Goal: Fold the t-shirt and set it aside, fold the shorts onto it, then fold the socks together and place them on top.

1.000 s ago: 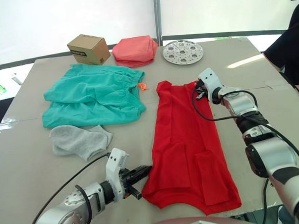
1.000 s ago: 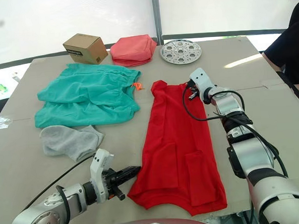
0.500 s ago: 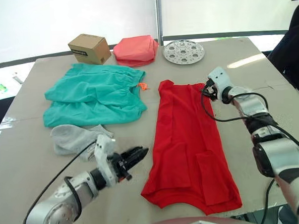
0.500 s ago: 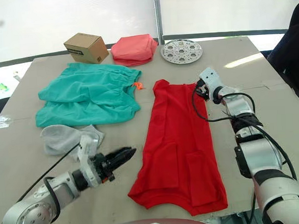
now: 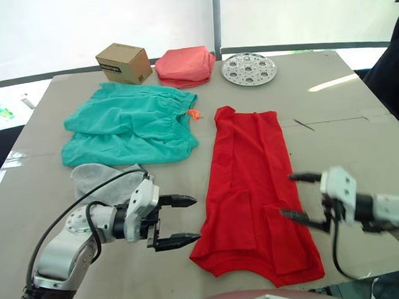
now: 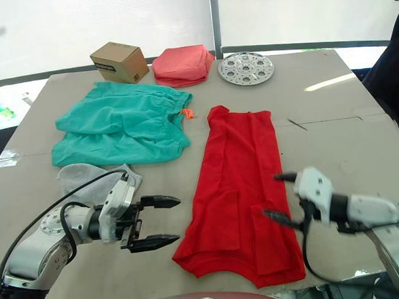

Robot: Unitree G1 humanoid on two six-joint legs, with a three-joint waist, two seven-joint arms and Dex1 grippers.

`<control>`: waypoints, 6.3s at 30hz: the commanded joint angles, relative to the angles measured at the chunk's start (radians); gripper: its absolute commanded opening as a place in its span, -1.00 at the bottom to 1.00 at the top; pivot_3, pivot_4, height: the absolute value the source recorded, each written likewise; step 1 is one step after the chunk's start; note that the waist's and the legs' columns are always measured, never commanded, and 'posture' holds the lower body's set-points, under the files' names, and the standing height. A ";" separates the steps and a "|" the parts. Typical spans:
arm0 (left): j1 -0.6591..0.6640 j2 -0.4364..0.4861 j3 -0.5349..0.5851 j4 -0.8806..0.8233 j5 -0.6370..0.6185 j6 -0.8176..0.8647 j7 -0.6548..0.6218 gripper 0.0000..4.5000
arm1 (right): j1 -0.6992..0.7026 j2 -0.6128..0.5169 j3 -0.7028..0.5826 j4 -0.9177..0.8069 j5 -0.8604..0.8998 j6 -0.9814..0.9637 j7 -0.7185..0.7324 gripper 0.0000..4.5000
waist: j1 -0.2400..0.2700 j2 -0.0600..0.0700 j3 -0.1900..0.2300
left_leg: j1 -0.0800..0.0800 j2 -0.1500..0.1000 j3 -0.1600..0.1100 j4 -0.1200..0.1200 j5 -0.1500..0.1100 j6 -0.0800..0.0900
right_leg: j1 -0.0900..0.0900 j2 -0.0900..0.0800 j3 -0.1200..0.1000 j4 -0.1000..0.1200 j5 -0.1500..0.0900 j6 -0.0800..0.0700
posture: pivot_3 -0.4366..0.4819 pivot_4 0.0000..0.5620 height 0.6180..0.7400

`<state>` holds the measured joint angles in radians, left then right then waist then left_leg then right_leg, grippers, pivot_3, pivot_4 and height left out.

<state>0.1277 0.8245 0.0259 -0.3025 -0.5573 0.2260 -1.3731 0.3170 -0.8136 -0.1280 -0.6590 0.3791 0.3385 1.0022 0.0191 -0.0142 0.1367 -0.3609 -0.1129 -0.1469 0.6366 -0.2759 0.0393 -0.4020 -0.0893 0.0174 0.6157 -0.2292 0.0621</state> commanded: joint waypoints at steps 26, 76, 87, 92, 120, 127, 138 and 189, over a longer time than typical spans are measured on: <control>-0.002 0.009 -0.158 0.015 0.197 -0.420 -0.076 0.19 | 0.426 -0.001 -0.012 0.080 -0.317 -0.587 -0.008 0.62 | 0.020 -0.008 0.007 | 0.002 0.005 0.002 0.001 0.000 0.000 | 0.001 0.003 -0.001 0.001 0.001 0.001 | -0.05 -0.47 1.00; 0.228 0.190 -0.080 -0.147 -0.202 0.217 -0.110 -0.96 | 0.428 -0.073 -0.325 -0.205 0.208 0.143 0.042 -1.00 | 0.019 -0.006 0.013 | 0.003 0.010 0.006 0.001 -0.001 0.000 | 0.008 0.003 -0.001 0.000 0.000 0.001 | -0.05 -0.47 1.00; -0.477 0.143 -0.077 0.486 -0.201 0.483 -0.223 -0.96 | -0.442 -0.289 0.025 0.135 0.263 0.393 0.050 -1.00 | 0.021 -0.009 0.019 | -0.003 0.018 0.011 0.013 0.000 -0.001 | 0.003 0.002 -0.021 0.004 0.003 0.000 | -0.05 -0.47 1.00; -0.803 0.027 -0.207 0.665 -0.065 0.528 -0.234 -0.96 | -0.826 -0.192 0.275 0.408 0.185 0.448 0.160 -1.00 | 0.006 -0.011 0.016 | -0.006 0.015 0.012 0.009 0.006 -0.001 | 0.004 0.003 -0.021 -0.008 0.013 0.003 | -0.05 -0.47 1.00; -1.318 -0.241 -0.058 1.471 0.327 0.290 0.176 -0.96 | -1.565 0.328 0.327 1.746 -0.164 0.266 0.091 -1.00 | -0.040 -0.015 0.012 | -0.019 0.012 0.013 0.018 0.009 -0.006 | -0.012 0.002 -0.020 0.008 0.020 0.003 | -0.05 -0.47 1.00; -1.327 -0.255 0.006 1.403 0.250 0.381 -0.079 -0.96 | -1.556 0.343 0.284 1.785 -0.195 0.247 0.185 -1.00 | -0.044 -0.015 0.012 | -0.023 0.012 0.013 0.018 0.010 -0.007 | -0.016 0.002 -0.020 0.011 0.021 0.002 | -0.05 -0.47 1.00; -1.289 -0.192 0.015 1.215 0.079 0.708 -0.138 -0.96 | -1.428 0.251 0.230 1.520 -0.142 0.402 0.338 -1.00 | -0.069 -0.011 0.011 | -0.017 0.012 0.012 0.018 0.010 -0.007 | -0.013 0.003 -0.018 0.010 0.020 0.002 | -0.05 -0.47 1.00; -0.337 -0.422 0.121 0.067 0.021 0.374 0.533 0.32 | -0.909 0.713 0.042 0.675 -0.110 0.248 -0.589 0.99 | -0.054 -0.012 0.005 | -0.004 0.013 0.021 0.013 0.011 -0.008 | -0.010 0.005 0.000 0.010 0.026 -0.003 | -0.05 -0.47 1.00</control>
<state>-0.2121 0.4034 0.1522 -0.1778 -0.5380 0.6404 -0.8436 -0.5784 -0.1053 -0.1004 0.0427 0.2828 0.6541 0.4380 -0.0348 -0.0266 0.1421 -0.3646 -0.0993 -0.1244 0.6494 -0.2653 0.0314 -0.4126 -0.0827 0.0184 0.6256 -0.2028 0.0595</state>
